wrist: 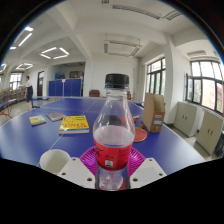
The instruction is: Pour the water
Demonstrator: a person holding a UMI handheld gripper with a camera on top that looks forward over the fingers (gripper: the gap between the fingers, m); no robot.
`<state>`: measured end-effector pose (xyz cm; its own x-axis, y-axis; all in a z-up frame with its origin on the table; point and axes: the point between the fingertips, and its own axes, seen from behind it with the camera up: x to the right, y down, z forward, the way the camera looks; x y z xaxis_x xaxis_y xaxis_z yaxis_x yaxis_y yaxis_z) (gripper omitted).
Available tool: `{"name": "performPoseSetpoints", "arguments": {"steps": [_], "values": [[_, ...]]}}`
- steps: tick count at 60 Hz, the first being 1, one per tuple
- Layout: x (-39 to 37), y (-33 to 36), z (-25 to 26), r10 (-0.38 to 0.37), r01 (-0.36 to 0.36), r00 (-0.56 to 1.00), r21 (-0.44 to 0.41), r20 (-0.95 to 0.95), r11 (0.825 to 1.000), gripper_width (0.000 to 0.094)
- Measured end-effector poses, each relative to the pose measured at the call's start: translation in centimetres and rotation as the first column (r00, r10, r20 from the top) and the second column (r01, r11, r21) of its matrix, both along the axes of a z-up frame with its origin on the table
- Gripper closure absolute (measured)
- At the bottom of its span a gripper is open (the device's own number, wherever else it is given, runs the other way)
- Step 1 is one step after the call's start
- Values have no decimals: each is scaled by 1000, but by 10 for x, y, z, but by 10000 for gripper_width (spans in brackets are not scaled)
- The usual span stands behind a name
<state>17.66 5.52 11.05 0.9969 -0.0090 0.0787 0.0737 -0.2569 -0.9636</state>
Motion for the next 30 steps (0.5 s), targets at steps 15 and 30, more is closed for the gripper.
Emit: {"name": "performPoseSetpoints", "arguments": {"steps": [15, 30], "values": [[3, -4, -19, -5, 5, 1000, -4, 0, 1000, 496], [4, -25, -33, -52, 54, 998, -137, 18, 989, 85]]}}
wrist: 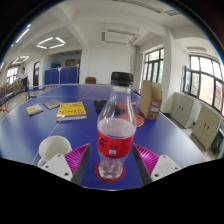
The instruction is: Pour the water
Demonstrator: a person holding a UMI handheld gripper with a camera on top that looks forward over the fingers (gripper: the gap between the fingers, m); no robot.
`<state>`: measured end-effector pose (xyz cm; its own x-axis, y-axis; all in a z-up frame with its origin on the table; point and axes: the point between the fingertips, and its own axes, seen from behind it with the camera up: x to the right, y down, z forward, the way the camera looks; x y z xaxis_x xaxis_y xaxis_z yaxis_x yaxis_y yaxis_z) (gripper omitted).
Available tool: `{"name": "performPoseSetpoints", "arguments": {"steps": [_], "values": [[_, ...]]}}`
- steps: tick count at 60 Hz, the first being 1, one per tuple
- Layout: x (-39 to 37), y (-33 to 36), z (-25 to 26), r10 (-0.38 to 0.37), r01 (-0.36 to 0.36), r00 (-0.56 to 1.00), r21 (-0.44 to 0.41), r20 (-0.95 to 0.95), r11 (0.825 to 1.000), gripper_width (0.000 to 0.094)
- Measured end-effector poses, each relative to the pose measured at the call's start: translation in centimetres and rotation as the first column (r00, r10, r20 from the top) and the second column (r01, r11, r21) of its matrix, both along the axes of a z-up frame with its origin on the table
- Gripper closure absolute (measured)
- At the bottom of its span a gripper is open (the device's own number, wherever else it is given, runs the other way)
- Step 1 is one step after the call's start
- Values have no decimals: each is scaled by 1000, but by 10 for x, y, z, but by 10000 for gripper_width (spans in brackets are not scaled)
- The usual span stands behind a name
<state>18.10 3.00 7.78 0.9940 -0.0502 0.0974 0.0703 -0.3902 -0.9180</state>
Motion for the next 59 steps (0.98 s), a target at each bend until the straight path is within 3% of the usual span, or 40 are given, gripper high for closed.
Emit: {"name": "performPoseSetpoints", "arguments": {"steps": [6, 20, 29, 44, 59], "values": [[-6, -28, 17, -20, 20, 1000, -24, -6, 1000, 81], [-44, -173, 56, -92, 83, 994, -124, -62, 989, 88], [-70, -272, 93, -115, 108, 993, -145, -39, 984, 84], [-104, -385, 138, -99, 97, 995, -123, -10, 988, 86], [-114, -433, 154, -79, 80, 997, -78, 7, 994, 87]]}}
